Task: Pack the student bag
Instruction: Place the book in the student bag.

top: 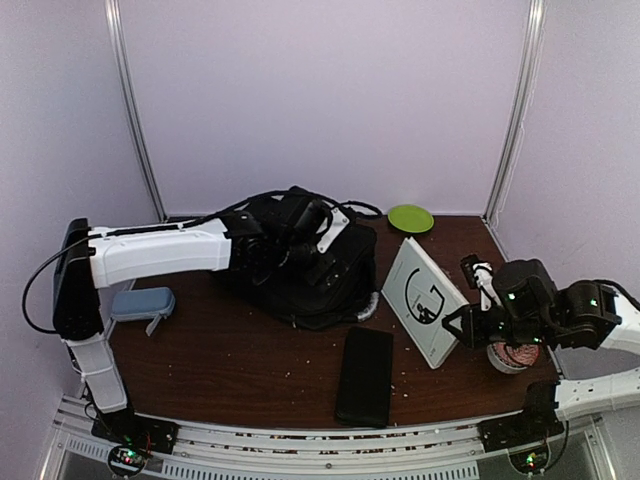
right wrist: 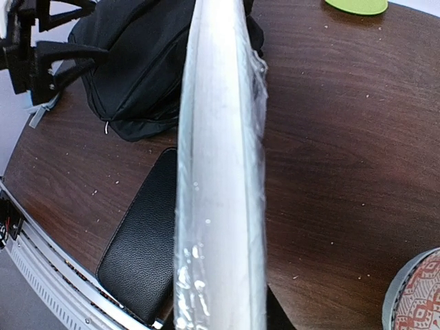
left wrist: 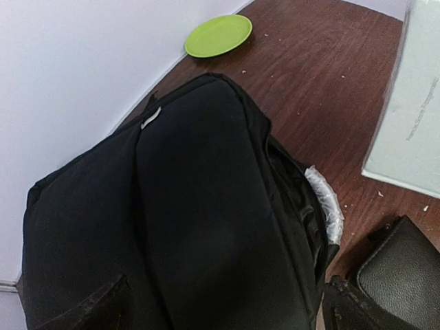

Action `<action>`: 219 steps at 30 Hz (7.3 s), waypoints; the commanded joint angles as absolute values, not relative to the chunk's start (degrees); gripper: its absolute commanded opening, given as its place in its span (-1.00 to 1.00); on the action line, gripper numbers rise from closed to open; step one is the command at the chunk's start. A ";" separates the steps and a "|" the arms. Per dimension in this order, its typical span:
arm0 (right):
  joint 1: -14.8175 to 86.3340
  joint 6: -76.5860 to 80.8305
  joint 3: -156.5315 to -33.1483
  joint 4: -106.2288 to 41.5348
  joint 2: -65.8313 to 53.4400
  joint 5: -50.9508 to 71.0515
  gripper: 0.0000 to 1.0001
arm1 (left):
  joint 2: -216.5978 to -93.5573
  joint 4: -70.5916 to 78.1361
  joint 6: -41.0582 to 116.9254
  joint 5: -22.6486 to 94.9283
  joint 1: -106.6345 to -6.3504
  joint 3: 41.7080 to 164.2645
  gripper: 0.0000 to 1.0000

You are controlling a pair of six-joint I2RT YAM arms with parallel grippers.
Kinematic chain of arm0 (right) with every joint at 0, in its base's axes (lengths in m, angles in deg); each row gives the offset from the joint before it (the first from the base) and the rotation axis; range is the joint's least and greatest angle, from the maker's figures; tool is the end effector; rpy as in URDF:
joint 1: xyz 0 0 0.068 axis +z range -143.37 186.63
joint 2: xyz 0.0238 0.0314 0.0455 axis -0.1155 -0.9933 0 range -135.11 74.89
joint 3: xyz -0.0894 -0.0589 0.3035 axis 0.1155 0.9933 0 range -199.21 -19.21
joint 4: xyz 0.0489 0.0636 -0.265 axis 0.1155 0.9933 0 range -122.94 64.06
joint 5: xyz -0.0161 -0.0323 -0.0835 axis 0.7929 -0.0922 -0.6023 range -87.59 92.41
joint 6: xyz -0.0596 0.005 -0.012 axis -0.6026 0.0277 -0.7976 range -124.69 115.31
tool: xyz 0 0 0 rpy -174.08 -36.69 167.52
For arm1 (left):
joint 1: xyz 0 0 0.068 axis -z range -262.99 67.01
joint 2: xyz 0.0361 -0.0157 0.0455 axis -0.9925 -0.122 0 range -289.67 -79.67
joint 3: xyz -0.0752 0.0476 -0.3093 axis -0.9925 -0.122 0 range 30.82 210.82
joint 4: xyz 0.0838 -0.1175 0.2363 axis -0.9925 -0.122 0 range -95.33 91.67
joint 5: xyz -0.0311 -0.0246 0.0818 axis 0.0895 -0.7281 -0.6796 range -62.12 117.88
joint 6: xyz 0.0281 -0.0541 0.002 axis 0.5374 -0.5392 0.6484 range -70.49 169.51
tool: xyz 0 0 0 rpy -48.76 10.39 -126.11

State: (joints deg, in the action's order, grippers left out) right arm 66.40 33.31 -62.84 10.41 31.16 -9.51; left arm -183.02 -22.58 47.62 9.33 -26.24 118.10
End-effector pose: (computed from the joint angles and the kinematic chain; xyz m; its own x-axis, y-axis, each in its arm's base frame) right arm 0.0789 0.1166 0.3088 -0.7468 -0.0851 -0.6596 -0.3935 0.8561 0.3351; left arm 0.2587 -0.3682 0.3288 -0.3763 0.5169 -0.7689 0.6478 0.7401 0.1805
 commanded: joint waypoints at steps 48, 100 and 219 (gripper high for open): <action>57.88 64.11 -47.05 -49.98 24.79 13.58 -1.00 | -178.15 -19.63 38.40 -6.49 -22.03 113.83 -1.00; 55.15 73.16 -51.94 -78.49 -2.87 27.60 -1.00 | -174.42 -15.07 33.91 0.77 -21.73 109.40 -1.00; 51.85 59.38 -87.53 -51.59 -38.97 20.83 -0.89 | -168.06 -7.06 28.76 13.79 -18.66 97.09 -1.00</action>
State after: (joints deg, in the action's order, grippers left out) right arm 51.47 63.29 -82.62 -48.41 -37.19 18.75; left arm -170.63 -13.14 28.15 6.71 -21.17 96.75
